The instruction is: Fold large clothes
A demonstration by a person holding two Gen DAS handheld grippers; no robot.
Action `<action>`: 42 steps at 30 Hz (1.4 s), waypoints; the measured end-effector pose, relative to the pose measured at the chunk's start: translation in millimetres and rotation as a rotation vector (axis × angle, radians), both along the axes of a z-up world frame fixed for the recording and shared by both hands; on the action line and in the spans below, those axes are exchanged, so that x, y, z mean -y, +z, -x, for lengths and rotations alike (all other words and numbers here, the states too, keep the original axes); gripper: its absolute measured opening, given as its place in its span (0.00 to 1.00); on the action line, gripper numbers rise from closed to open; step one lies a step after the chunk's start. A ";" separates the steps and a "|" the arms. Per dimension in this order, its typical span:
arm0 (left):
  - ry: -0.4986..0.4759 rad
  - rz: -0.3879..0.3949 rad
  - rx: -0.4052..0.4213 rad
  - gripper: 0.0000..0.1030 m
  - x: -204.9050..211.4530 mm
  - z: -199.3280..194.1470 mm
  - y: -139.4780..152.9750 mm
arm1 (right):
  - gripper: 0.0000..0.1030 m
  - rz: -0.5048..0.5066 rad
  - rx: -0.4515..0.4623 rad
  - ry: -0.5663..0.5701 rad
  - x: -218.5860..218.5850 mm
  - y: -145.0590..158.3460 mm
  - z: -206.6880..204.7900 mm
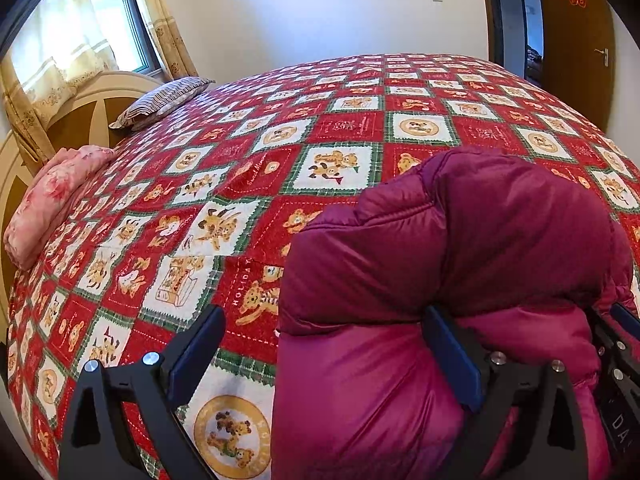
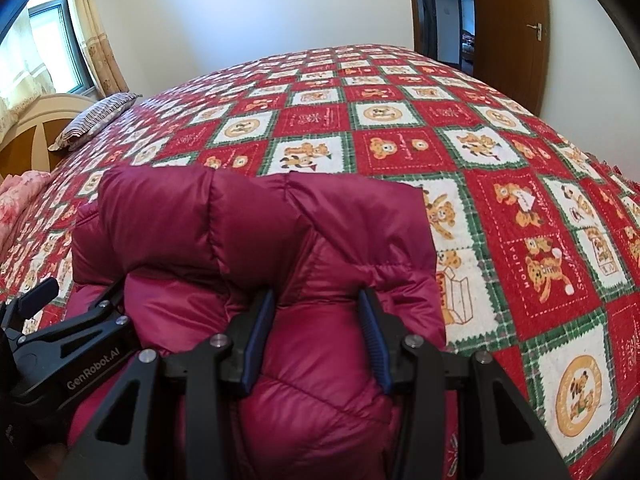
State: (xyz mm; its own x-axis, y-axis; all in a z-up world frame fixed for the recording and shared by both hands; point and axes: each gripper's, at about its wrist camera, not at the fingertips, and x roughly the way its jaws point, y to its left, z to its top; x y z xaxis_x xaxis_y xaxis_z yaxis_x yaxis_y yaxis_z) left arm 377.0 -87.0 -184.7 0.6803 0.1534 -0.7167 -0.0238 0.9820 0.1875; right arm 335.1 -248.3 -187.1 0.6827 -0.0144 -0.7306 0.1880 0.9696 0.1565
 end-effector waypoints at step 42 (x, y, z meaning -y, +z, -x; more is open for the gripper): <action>-0.088 0.142 0.038 0.97 -25.7 70.5 13.6 | 0.53 -0.051 0.092 -0.007 4.5 10.7 54.3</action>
State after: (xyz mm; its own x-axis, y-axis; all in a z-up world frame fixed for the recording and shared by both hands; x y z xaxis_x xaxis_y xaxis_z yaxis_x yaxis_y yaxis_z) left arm 306.4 -61.3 -171.1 0.7137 -0.0090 -0.7004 0.0587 0.9972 0.0470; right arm 280.8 -252.7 -176.4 0.7467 0.0157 -0.6649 0.1778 0.9586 0.2223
